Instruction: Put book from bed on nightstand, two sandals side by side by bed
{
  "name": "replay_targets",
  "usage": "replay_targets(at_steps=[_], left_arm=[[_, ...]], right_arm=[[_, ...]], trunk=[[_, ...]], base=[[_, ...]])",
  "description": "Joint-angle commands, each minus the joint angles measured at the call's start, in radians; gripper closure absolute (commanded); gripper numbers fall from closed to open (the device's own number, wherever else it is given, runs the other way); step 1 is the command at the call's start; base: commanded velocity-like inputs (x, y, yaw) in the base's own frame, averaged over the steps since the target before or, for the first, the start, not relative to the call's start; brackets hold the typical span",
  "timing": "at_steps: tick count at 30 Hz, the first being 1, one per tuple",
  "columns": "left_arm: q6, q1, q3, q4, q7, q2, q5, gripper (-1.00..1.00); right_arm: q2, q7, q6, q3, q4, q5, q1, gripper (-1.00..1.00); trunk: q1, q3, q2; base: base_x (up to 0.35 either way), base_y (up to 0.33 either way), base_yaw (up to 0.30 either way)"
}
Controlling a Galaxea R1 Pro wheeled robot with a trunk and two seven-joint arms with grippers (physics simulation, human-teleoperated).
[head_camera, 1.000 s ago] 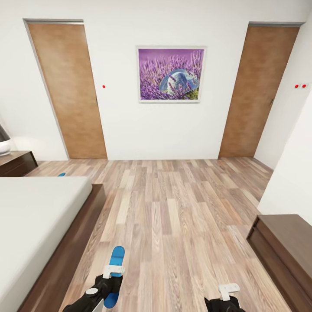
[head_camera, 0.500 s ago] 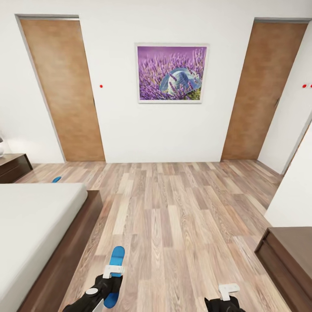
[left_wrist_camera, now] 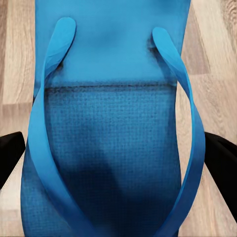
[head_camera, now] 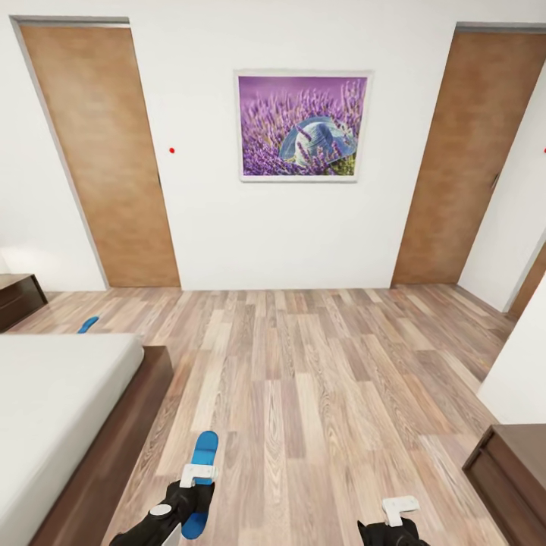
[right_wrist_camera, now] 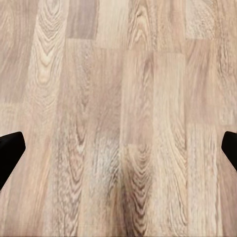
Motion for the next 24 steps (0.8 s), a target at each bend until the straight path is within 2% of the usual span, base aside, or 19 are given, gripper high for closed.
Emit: replay_targets(at_steps=[1, 24], left_arm=[[-0.004, -0.001, -0.004, 0.001, 0.001, 0.0, -0.002, 1.0], [-0.005, -0.001, -0.004, 0.001, 0.001, -0.001, -0.002, 1.0]], right_arm=[[-0.001, 0.001, 0.006, 0.003, -0.002, 0.002, 0.0, -1.0], [0.001, 0.001, 0.006, 0.004, -0.002, 0.002, 0.0, -1.0]], trunk=[[0.001, -0.001, 0.0], [0.001, -0.001, 0.0]], base=[[0.339, 0.0, 0.0], [0.339, 0.0, 0.0]])
